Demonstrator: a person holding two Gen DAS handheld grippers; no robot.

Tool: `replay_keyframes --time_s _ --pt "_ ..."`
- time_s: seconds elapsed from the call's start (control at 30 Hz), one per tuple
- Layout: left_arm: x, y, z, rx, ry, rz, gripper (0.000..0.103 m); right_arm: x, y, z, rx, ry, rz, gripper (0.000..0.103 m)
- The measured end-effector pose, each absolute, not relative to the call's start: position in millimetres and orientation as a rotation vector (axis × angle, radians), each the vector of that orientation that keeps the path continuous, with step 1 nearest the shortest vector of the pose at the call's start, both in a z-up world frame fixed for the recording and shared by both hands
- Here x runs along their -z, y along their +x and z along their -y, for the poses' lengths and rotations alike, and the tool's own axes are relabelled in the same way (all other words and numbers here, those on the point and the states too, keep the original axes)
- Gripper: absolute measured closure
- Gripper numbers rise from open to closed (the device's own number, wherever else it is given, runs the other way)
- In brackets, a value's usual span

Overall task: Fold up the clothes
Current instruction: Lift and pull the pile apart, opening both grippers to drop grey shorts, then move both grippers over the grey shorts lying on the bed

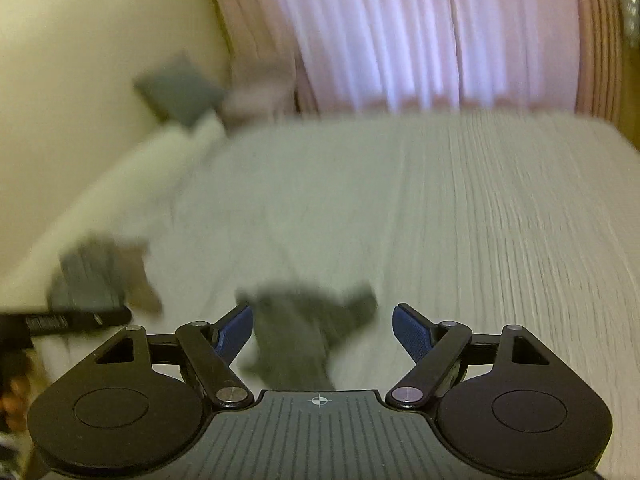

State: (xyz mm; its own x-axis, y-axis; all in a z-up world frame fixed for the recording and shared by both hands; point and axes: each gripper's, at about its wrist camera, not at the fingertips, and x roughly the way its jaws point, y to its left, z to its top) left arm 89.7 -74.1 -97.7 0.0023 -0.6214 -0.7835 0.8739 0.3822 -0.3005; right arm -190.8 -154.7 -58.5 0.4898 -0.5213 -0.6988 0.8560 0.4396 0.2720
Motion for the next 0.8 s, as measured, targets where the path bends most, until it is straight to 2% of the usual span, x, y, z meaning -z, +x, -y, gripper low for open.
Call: replay_keyframes --time_s 0.17,0.27,0.8 --pt "114 72 63 1.128 0.454 -1.047 0.08 107 -198 148 0.853 0.755 -0.789 0.022" --pt "112 72 68 1.14 0.501 -1.023 0.074 115 -194 147 0.817 0.743 -0.848 0.022" --pt "114 138 97 1.192 0.583 -0.996 0.072 134 -99 167 0.822 0.735 -0.894 0.022"
